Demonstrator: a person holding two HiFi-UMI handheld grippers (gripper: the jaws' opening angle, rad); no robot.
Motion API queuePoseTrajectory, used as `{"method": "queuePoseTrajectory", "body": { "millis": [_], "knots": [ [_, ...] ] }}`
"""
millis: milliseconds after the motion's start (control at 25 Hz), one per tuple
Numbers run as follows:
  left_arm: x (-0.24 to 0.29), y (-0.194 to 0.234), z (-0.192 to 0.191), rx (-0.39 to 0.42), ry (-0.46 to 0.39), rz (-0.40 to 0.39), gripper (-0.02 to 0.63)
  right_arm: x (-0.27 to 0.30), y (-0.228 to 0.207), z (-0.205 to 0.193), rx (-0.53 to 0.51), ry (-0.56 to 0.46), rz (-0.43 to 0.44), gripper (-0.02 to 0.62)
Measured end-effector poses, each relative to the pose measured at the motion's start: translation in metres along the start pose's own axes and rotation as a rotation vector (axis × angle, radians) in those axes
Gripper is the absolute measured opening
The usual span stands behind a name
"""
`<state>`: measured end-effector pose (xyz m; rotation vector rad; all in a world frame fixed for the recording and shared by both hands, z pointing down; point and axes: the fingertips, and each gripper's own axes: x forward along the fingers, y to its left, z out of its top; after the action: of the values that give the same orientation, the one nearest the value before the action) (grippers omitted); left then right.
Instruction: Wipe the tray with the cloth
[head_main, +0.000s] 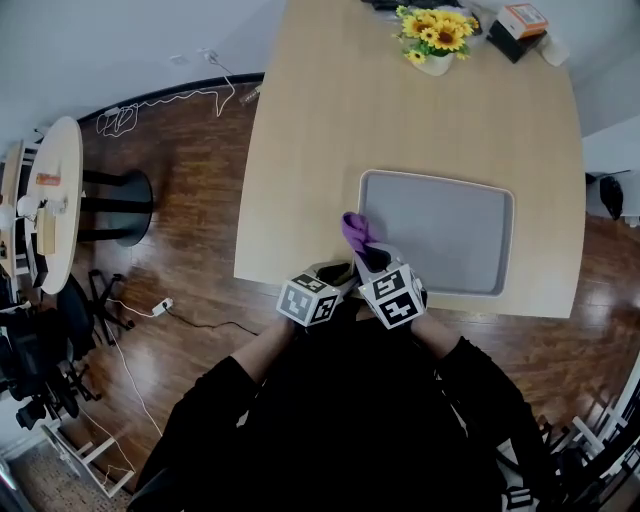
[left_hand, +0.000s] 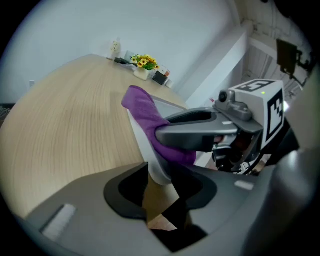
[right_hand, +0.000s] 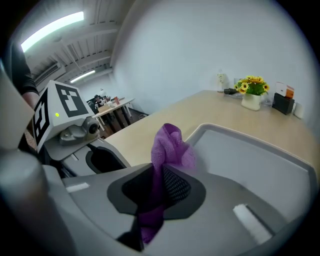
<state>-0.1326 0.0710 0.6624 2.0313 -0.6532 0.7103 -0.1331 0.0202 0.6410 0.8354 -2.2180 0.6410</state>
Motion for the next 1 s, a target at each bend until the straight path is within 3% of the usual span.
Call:
{"method": "queuePoseTrajectory", "body": {
  "millis": [160, 280, 600, 720, 880, 1000],
  "knots": [
    [0.000, 0.004, -0.004, -0.061, 0.007, -0.057, 0.128, -0.011, 0.001, -0.011, 0.051, -0.004, 0.017, 0.049],
    [0.001, 0.006, -0.005, -0.097, 0.003, -0.073, 0.129, -0.036, -0.022, -0.038, 0.045, 0.008, -0.010, 0.049],
    [0.000, 0.009, -0.005, -0.182, -0.037, -0.021, 0.130, -0.157, -0.165, -0.133, 0.183, 0.060, -0.270, 0.049],
    [0.001, 0.005, -0.005, -0.198, -0.062, 0.001, 0.113, -0.197, -0.205, -0.163, 0.212, 0.087, -0.327, 0.049],
    [0.007, 0.002, -0.001, -0.238, -0.092, 0.028, 0.097, -0.209, -0.216, -0.170, 0.229, 0.095, -0.312, 0.049],
    [0.007, 0.004, -0.001, -0.273, -0.118, 0.038, 0.097, -0.180, -0.180, -0.152, 0.168, 0.107, -0.243, 0.049]
  ]
}}
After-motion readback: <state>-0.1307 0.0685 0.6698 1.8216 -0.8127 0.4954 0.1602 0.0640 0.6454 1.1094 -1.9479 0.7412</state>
